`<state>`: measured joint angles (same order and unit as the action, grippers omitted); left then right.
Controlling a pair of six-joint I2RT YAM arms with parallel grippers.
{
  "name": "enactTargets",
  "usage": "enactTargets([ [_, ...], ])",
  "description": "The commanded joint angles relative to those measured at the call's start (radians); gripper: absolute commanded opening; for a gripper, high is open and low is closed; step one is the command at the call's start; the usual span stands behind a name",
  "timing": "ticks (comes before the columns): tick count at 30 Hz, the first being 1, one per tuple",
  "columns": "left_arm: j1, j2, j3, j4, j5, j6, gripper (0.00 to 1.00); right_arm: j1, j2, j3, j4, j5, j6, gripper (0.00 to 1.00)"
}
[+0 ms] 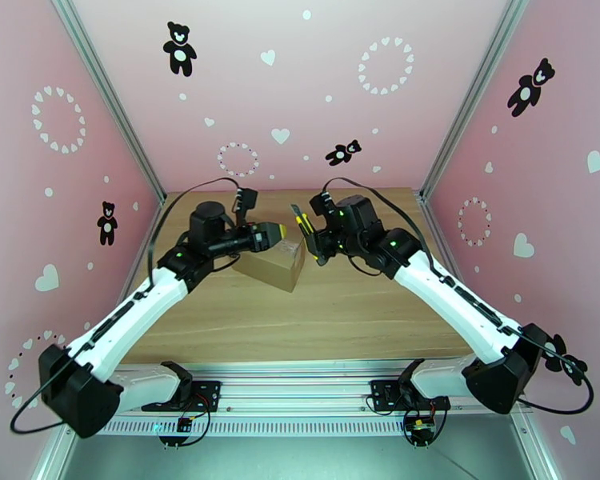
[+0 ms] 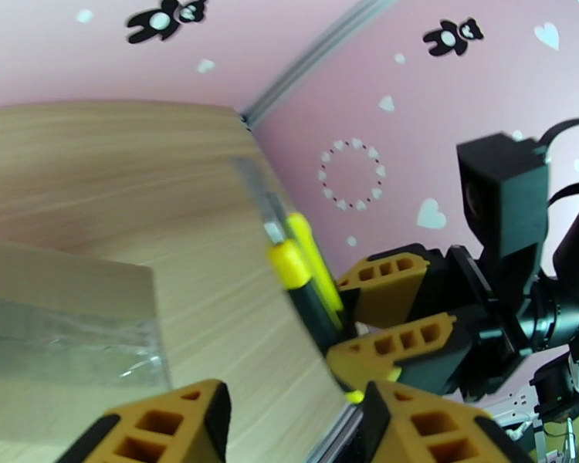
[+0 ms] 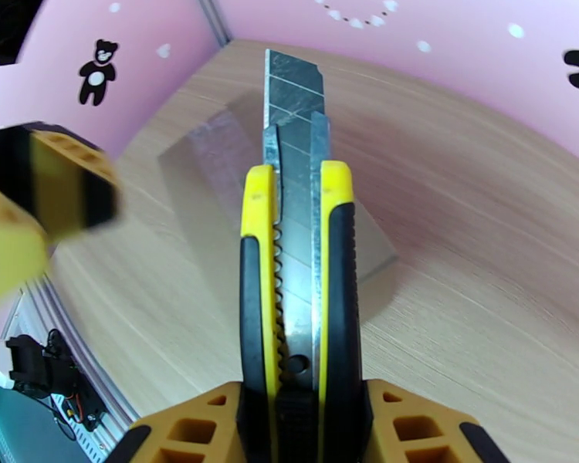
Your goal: Unpack the express box
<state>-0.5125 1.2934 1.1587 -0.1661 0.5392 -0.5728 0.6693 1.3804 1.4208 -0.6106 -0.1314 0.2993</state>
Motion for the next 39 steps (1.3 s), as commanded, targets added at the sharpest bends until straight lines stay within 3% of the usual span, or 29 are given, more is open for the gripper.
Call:
enactTargets([
  [1,-0.021,0.035,0.059,0.048,0.011,-0.019,0.54,0.015,0.027,0.059,-0.008,-0.033,-0.024,0.00],
  [23,-0.025,0.142,0.128,0.037,-0.062,-0.021,0.52,0.032,0.023,0.060,0.015,-0.068,-0.023,0.00],
  [39,-0.026,0.178,0.141,0.078,-0.031,-0.060,0.48,0.033,0.015,0.042,0.038,-0.065,-0.023,0.00],
])
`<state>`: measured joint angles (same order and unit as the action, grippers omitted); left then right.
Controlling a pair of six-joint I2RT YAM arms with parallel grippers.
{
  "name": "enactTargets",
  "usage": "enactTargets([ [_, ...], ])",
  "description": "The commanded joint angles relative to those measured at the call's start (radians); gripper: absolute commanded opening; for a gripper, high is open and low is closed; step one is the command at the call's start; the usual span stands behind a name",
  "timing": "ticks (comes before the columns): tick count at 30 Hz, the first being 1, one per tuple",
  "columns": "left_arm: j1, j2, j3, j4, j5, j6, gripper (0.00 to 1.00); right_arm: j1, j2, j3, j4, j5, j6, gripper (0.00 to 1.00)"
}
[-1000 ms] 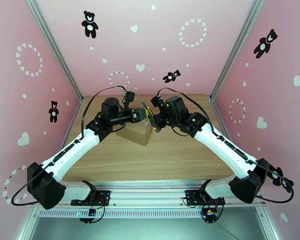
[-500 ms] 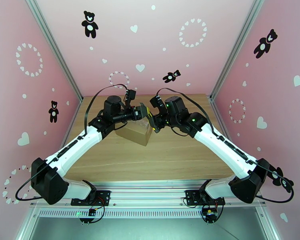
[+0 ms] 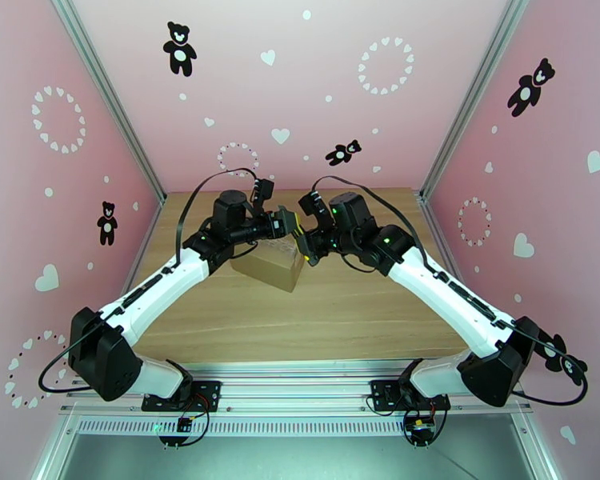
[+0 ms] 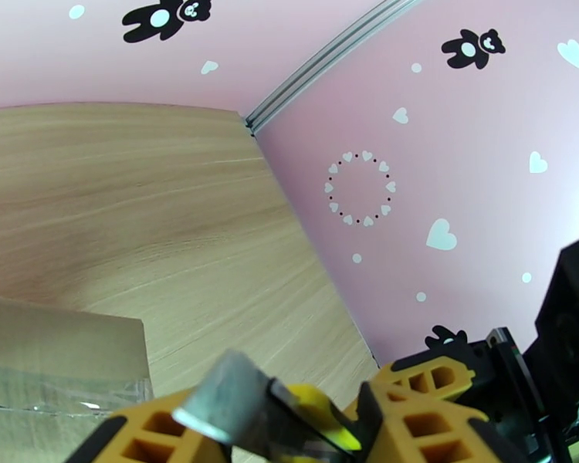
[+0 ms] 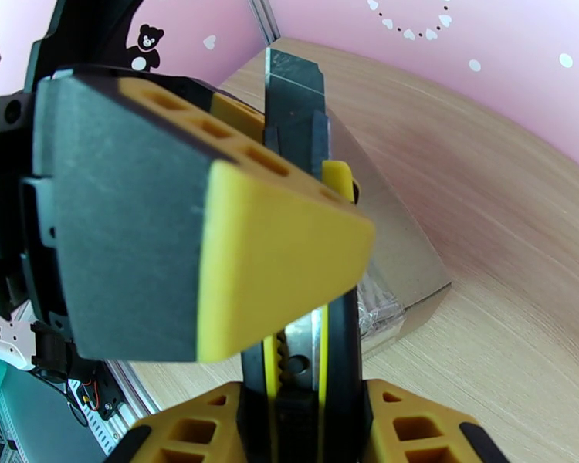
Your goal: Unpack the express box
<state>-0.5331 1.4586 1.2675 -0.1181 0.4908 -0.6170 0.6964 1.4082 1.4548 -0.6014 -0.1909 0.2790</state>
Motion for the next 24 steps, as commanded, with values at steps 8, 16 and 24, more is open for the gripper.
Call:
enactTargets([
  [8,-0.004,0.030,0.032,0.045,0.039,-0.030,0.43,0.006,-0.007,0.008,0.046,-0.006,-0.001,0.00],
  [16,-0.004,0.047,0.040,0.055,0.056,-0.036,0.32,0.005,-0.004,0.008,0.054,-0.005,0.002,0.00],
  [24,-0.005,0.070,0.062,0.042,0.071,-0.038,0.00,0.005,-0.002,-0.004,0.066,-0.011,0.012,0.00],
])
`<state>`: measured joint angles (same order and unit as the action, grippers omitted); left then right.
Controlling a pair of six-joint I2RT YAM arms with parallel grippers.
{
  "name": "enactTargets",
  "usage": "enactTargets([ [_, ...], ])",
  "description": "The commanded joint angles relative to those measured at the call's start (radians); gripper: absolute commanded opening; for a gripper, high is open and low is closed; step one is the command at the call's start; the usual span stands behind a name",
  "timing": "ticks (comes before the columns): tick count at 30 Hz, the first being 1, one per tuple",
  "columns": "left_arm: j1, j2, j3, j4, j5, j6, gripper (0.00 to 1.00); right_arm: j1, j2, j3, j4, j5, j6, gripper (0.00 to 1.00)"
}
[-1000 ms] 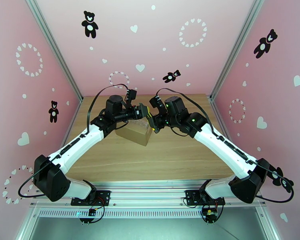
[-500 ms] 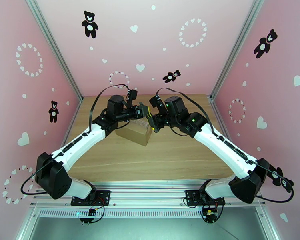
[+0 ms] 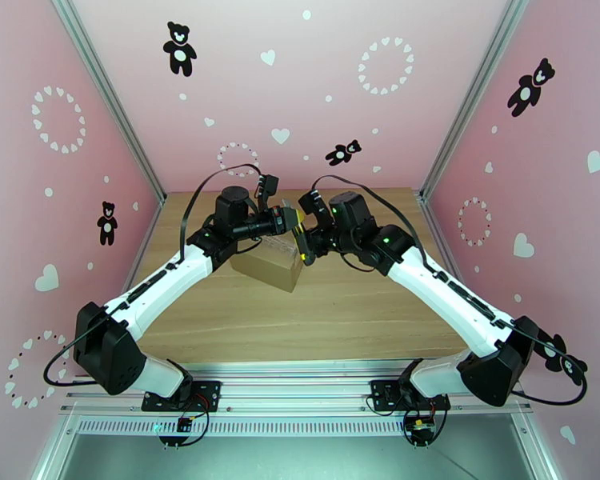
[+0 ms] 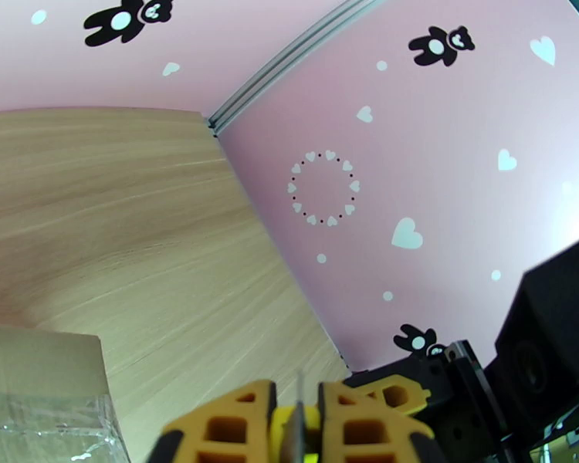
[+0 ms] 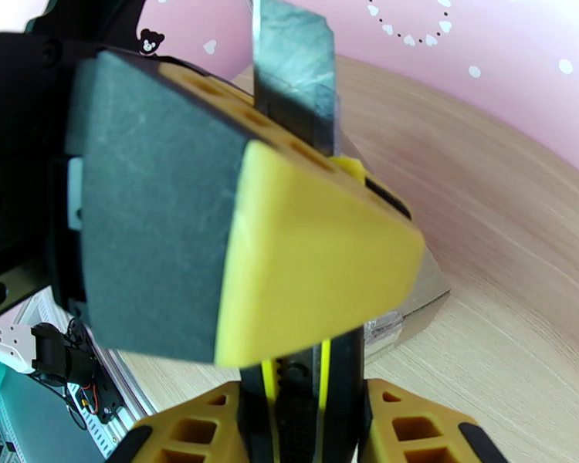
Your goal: Unpack the express box
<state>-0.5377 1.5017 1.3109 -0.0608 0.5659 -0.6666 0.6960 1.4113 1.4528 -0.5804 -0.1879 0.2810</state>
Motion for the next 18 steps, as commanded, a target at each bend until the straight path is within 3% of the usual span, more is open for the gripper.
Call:
enactTargets([
  [1,0.000,0.027,0.020,-0.017,-0.004,0.011,0.00,0.006,-0.006,-0.008,0.048,-0.013,0.013,0.00],
  [5,0.000,0.025,0.018,-0.022,-0.021,0.003,0.00,0.006,-0.009,-0.026,0.062,-0.004,0.028,0.00],
  [7,-0.001,0.021,0.019,-0.027,-0.040,-0.007,0.00,0.006,-0.012,-0.035,0.062,0.004,0.035,0.06],
  [10,-0.001,0.021,0.019,-0.037,-0.066,-0.042,0.00,0.005,-0.017,-0.047,0.064,0.007,0.049,0.38],
  [12,-0.001,0.023,0.031,-0.071,-0.097,-0.062,0.00,0.005,-0.022,-0.059,0.065,0.012,0.059,0.50],
  [18,-0.001,0.026,0.053,-0.126,-0.140,-0.097,0.00,0.005,-0.060,-0.108,0.069,0.044,0.084,0.65],
])
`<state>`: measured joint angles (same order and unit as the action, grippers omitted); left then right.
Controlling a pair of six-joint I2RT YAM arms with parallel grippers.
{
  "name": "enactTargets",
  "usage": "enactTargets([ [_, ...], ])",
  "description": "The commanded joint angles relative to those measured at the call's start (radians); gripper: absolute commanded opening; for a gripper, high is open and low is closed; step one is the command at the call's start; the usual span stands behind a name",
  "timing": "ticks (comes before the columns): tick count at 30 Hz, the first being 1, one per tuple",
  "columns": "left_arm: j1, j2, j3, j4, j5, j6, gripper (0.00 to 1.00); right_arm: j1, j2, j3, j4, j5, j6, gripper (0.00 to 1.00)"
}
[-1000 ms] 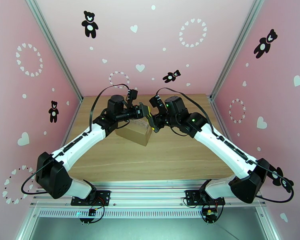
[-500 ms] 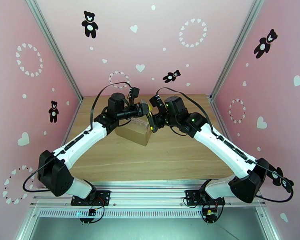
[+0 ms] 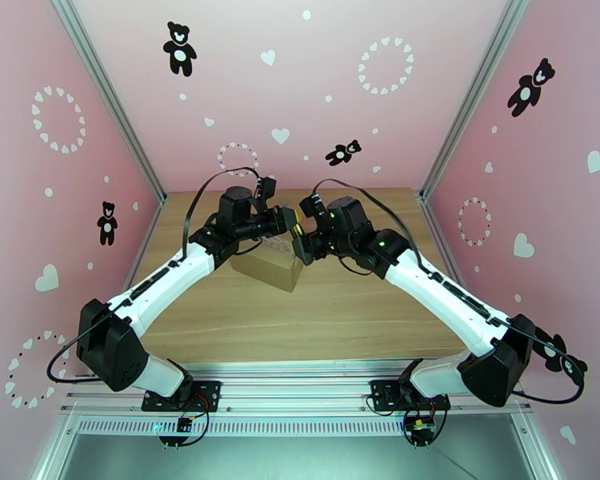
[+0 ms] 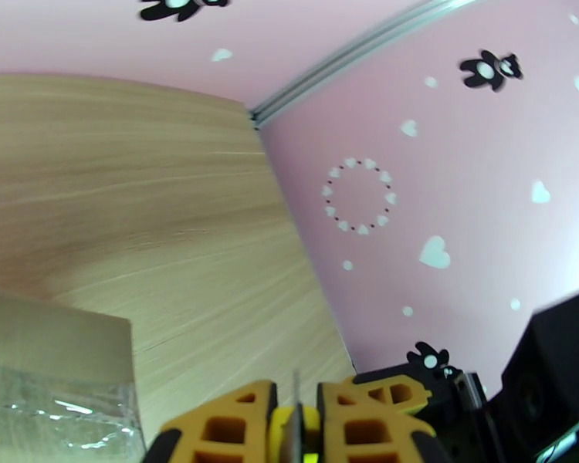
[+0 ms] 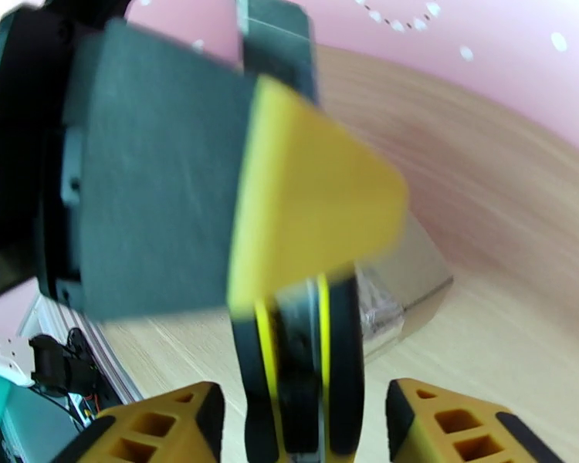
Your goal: Unpack the express box
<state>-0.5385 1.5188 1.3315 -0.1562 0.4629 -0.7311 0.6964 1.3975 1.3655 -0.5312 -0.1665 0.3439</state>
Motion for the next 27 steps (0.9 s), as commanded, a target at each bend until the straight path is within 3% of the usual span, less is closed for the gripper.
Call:
enactTargets([
  [1,0.000,0.009,0.034,-0.034,-0.040,-0.038,0.00,0.003,-0.055,-0.029,0.021,0.022,0.025,0.67],
  [16,0.001,-0.016,0.022,-0.016,-0.089,-0.229,0.00,-0.028,-0.120,-0.135,0.106,-0.068,0.113,0.77],
  [27,0.000,-0.026,-0.022,0.021,-0.107,-0.330,0.00,-0.032,-0.112,-0.134,0.137,-0.038,0.122,0.77],
])
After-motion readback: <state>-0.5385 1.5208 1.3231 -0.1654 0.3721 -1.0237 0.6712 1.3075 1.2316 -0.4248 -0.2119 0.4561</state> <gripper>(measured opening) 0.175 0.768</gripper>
